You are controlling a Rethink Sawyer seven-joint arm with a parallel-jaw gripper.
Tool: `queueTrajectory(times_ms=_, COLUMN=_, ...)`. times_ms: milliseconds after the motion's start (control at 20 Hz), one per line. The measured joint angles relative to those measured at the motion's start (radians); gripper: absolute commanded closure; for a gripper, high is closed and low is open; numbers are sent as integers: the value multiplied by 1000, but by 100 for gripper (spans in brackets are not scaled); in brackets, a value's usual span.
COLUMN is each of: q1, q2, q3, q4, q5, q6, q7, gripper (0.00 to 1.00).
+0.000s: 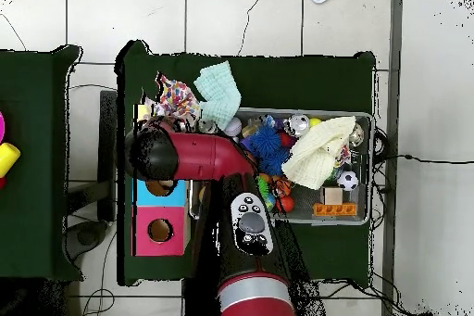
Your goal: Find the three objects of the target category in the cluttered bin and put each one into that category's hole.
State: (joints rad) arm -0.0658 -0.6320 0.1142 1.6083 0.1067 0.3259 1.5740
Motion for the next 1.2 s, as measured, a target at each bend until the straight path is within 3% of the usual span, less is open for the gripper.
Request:
queueTrajectory(times_ms=500, q1=-1, q2=15, q3=0, q4=4, q5=7, q6=0, q7=0, gripper=100)
queueTrajectory(times_ms=1200, q1=-10, q2=51, q3=11, q4=6, q5=95, q6=18, q7=0, gripper=100)
